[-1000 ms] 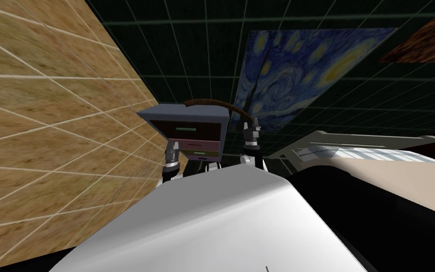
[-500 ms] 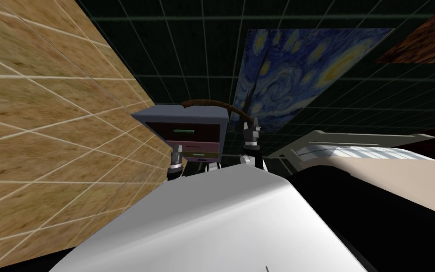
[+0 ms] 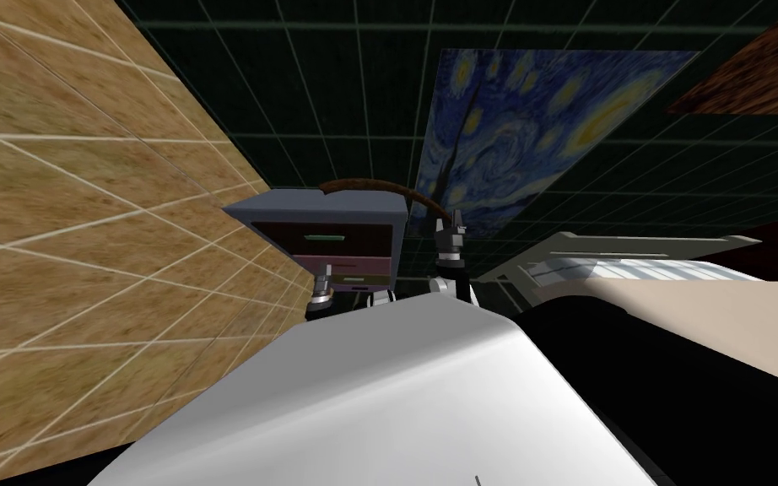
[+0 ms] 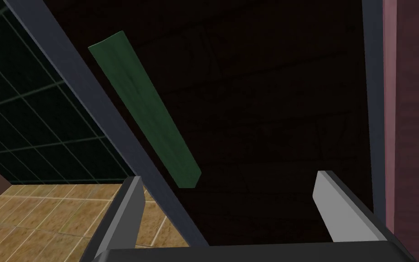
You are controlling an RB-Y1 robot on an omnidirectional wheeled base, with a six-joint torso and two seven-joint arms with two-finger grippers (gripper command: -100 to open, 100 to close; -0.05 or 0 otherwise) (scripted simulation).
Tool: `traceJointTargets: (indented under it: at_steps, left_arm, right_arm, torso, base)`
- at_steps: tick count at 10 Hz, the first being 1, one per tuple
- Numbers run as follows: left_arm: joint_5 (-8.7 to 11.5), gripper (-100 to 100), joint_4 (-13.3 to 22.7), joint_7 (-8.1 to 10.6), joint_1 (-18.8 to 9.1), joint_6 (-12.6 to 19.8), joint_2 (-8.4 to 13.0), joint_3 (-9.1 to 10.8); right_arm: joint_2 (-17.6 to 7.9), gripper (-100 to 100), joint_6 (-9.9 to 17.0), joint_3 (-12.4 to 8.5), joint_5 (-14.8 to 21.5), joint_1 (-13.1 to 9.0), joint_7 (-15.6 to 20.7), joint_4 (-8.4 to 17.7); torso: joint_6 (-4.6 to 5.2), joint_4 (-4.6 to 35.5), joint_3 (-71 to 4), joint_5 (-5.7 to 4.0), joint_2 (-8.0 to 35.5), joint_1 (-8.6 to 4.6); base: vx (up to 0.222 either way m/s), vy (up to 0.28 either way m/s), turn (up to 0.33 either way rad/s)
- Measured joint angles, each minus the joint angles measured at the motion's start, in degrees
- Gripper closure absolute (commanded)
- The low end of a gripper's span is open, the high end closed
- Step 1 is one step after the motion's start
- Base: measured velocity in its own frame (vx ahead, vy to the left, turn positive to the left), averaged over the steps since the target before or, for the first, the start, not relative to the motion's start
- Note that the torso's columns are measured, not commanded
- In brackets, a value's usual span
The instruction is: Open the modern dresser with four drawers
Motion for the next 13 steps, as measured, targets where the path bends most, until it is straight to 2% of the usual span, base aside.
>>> traceJointTargets:
  at_steps: [5,13]
  left_arm:
    - [-0.6,-100,6.8,-0.93,-0.4,-1.4,0.1,-0.94]
    - [-1.9,-100,19.6,-3.15,-1.9,-5.1,-0.9,-2.65]
  right_arm:
    - [0.0,0,0.0,0.0,0.0,0.0,0.0,0.0]
    - [0.0,0,0.0,0.0,0.0,0.0,0.0,0.0]
  torso:
    - [0.02,0.0,0.0,0.01,0.0,0.02]
    - [0.02,0.0,0.0,0.00,0.0,0.00]
  base:
    - [0.032,-0.004,-0.037]
    - [0.038,-0.002,-0.040]
